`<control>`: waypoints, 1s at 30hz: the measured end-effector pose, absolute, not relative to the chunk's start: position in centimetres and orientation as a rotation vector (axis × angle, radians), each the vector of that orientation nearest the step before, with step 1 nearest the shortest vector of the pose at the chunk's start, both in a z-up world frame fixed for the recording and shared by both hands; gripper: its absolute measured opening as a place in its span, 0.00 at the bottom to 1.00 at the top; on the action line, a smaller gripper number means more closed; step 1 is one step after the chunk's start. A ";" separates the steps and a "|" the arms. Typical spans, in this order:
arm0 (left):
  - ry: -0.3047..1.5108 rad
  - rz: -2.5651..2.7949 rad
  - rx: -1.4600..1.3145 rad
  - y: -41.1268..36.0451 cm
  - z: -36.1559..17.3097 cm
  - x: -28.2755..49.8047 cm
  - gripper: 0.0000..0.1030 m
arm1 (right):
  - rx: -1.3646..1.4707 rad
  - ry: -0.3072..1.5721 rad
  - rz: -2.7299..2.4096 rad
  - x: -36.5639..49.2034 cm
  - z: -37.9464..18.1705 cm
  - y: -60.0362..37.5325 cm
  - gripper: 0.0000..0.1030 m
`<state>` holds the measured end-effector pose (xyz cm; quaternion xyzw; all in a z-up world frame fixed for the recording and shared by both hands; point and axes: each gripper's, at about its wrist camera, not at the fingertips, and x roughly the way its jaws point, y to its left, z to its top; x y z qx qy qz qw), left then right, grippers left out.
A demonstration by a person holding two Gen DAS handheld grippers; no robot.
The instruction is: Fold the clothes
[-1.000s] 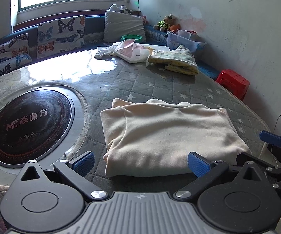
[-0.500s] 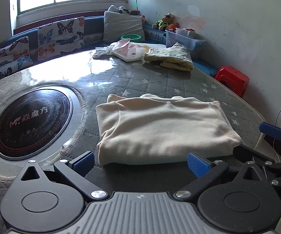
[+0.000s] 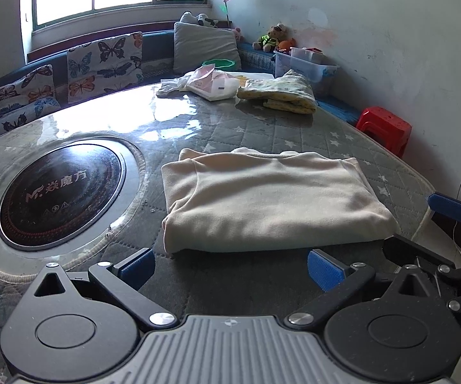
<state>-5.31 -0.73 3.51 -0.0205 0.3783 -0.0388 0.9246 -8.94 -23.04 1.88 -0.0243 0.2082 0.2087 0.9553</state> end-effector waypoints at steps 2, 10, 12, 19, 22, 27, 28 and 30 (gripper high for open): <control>0.778 -0.076 -0.042 -0.8 3.4 -5.5 1.00 | -0.056 0.420 0.423 -9.2 1.7 -23.0 1.00; 0.787 -0.071 -0.039 -1.0 2.9 -6.3 1.00 | -0.058 0.418 0.442 -9.7 1.3 -22.5 1.00; 0.789 -0.069 -0.038 -1.0 2.8 -6.4 1.00 | -0.060 0.417 0.448 -10.1 1.2 -22.4 1.00; 0.793 -0.062 -0.040 -0.8 2.3 -6.6 1.00 | -0.078 0.417 0.462 -10.3 0.9 -21.7 1.00; 0.801 -0.059 -0.042 -0.7 2.0 -6.6 1.00 | -0.080 0.423 0.460 -10.2 0.6 -21.7 1.00; 0.808 -0.055 -0.041 -0.8 1.7 -6.5 1.00 | -0.071 0.433 0.456 -10.0 0.2 -21.6 1.00; 0.809 -0.056 -0.040 -0.9 1.7 -6.4 1.00 | -0.068 0.438 0.457 -9.9 0.1 -21.6 1.00; 0.811 -0.058 -0.039 -0.9 1.6 -6.3 1.00 | -0.065 0.445 0.456 -9.8 -0.1 -21.5 1.00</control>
